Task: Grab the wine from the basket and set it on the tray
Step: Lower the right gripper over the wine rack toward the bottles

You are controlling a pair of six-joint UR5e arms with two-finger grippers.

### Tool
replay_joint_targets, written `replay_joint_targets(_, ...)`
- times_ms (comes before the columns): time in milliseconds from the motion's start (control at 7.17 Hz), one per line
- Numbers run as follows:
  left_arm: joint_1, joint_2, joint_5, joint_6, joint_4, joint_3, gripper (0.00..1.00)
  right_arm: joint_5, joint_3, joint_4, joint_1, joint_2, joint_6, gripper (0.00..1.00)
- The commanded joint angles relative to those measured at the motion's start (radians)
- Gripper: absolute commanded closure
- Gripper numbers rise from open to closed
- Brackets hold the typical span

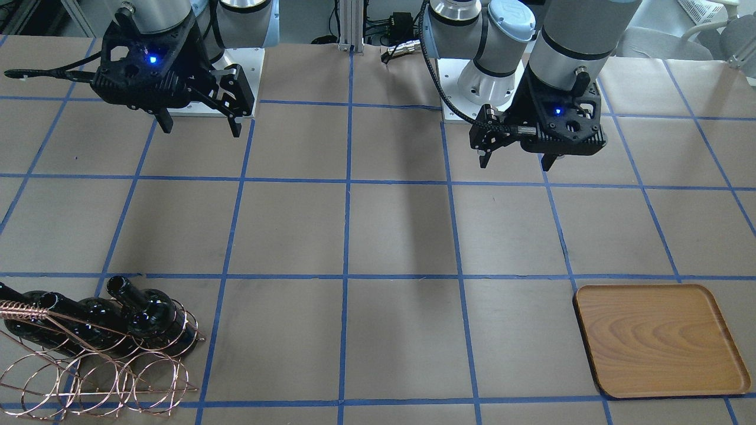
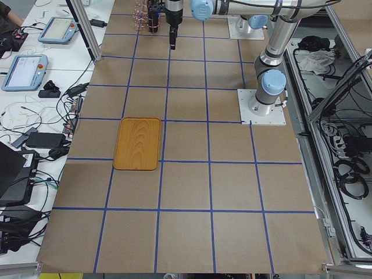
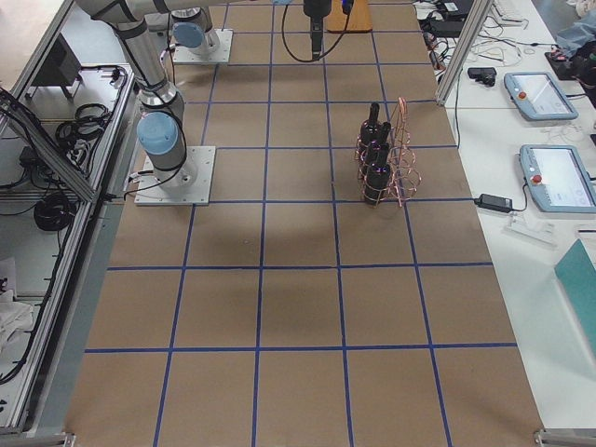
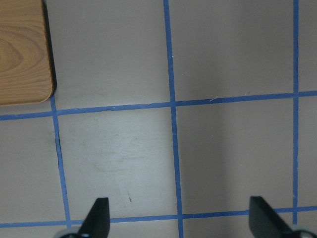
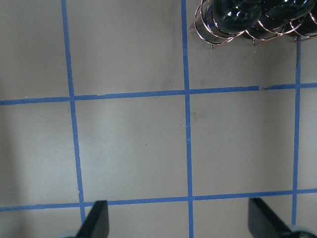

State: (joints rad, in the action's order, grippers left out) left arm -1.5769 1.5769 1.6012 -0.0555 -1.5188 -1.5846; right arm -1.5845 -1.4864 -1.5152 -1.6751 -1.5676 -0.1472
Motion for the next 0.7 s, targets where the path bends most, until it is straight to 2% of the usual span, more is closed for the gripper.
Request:
replay_joint_targets(0, 0.0, 0.0, 0.0, -0.001, 0.0, 0.0, 0.0, 0.0, -0.002, 0.004, 0.0, 0.0, 0.0, 0.0)
replay_joint_targets(558, 0.0, 0.0, 0.0, -0.003, 0.0, 0.0, 0.0, -0.012, -0.002, 0.009, 0.0, 0.0, -0.002, 0.0)
